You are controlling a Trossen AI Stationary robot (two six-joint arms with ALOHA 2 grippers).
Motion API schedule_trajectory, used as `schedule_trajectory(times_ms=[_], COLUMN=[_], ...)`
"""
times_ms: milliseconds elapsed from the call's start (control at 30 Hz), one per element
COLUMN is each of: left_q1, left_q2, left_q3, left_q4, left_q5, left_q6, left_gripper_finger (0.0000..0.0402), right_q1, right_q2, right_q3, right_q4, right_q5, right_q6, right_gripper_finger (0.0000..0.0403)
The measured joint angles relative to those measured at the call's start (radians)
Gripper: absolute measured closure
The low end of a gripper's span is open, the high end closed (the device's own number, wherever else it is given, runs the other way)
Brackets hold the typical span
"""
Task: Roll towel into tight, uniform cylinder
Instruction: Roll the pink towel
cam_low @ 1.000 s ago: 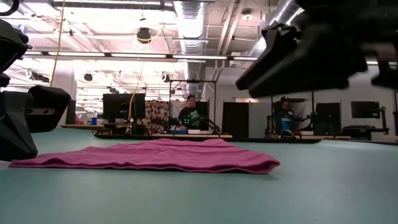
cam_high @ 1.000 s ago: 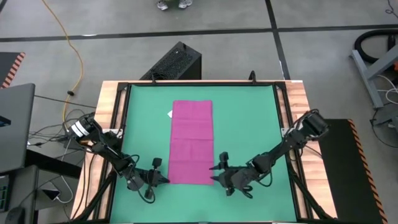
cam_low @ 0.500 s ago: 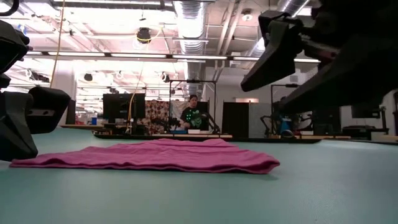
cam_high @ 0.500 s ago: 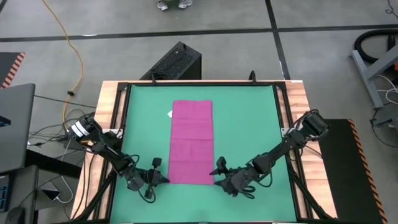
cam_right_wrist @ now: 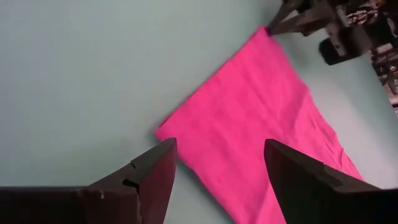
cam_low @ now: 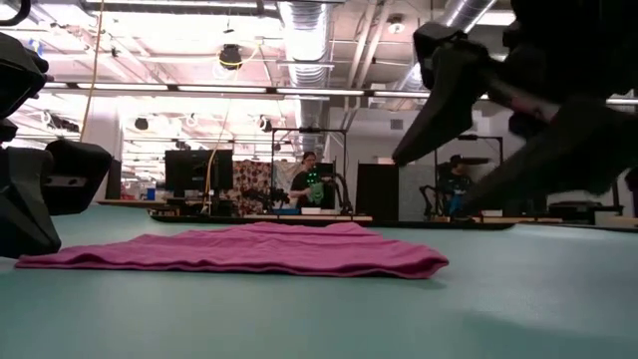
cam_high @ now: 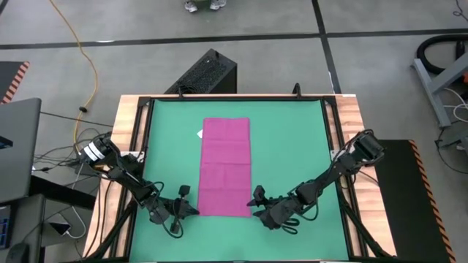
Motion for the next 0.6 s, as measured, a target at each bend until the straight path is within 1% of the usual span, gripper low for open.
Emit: schedule_trajectory(times_ms=[100, 133, 233, 333, 467, 600], left_q1=[0.000, 0.000, 0.000, 0.000, 0.000, 0.000], left_q2=[0.000, 0.000, 0.000, 0.000, 0.000, 0.000], left_q3=[0.000, 0.000, 0.000, 0.000, 0.000, 0.000], left_q4=[-0.001, 0.000, 0.000, 0.000, 0.000, -0.003], left_q5=[0.000, 0.000, 0.000, 0.000, 0.001, 0.004], left_q6=[0.000, -0.001, -0.001, -0.002, 0.001, 0.002], left_gripper_finger=[0.0401, 0.0401, 0.0401, 0.0401, 0.0401, 0.0401], right_q1=[0.003, 0.007, 0.010, 0.010, 0.010, 0.025], right_q2=[0.067, 0.089, 0.142, 0.176, 0.182, 0.157], right_q3=[0.050, 0.076, 0.149, 0.203, 0.219, 0.218], right_q4=[-0.025, -0.049, -0.161, -0.224, -0.278, -0.383], right_q5=[-0.003, 0.015, 0.082, 0.093, 0.099, 0.129], right_q6=[-0.073, -0.092, -0.101, -0.101, -0.095, -0.018], right_gripper_finger=[0.0138, 0.0138, 0.0138, 0.0138, 0.0138, 0.0138])
